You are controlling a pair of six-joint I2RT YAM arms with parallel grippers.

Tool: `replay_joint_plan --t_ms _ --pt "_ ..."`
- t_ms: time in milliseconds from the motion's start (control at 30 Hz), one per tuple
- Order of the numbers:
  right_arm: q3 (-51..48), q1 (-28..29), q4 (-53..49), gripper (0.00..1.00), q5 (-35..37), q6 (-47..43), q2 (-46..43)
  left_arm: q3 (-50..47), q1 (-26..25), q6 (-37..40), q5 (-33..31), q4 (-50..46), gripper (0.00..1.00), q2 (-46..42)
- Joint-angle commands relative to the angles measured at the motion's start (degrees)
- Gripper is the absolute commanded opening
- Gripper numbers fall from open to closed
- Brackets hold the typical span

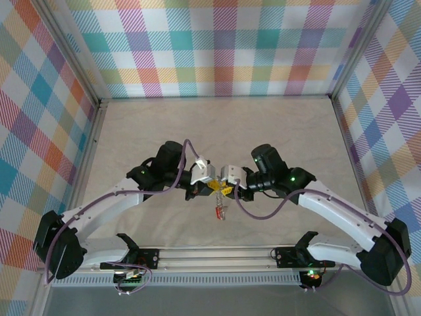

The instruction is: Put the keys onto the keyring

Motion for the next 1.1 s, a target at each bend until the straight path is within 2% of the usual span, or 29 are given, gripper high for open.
replay_joint_plan --t_ms 0,167,333,467,633,900,1067 --pt "-1.15 -0.05 0.79 0.22 -1.66 -1.50 -2.06 -1.32 1.25 -0.56 5.02 5.09 0.00 -2.48" --pt "-1.32 -0.42 -0.03 0.19 -2.53 -1.61 -3.21 -3.27 1.91 -1.48 5.91 8.42 0.00 -3.85" --pt "-0.72 -0.59 -0.12 0.09 -3.80 -1.61 -2.83 -4.45 2.18 -1.93 6.67 10.48 0.00 -4.39" --pt "-0.45 -0.59 0.92 0.06 -5.74 -0.85 -1.54 -4.73 2.22 -2.10 6.59 11.33 0.00 -4.31" --pt "-0.36 -0.59 3.22 0.11 -9.01 0.89 0.55 -6.04 2.22 -3.60 5.31 14.89 0.00 -5.03" --pt "-1.10 -0.60 7.26 0.14 -9.29 2.73 1.22 -7.99 2.22 -6.47 5.00 19.74 0.00 -4.53" --pt "-1.76 -0.59 8.97 0.11 -8.98 3.93 1.25 -8.44 2.14 -7.02 4.81 20.59 0.00 -4.66"
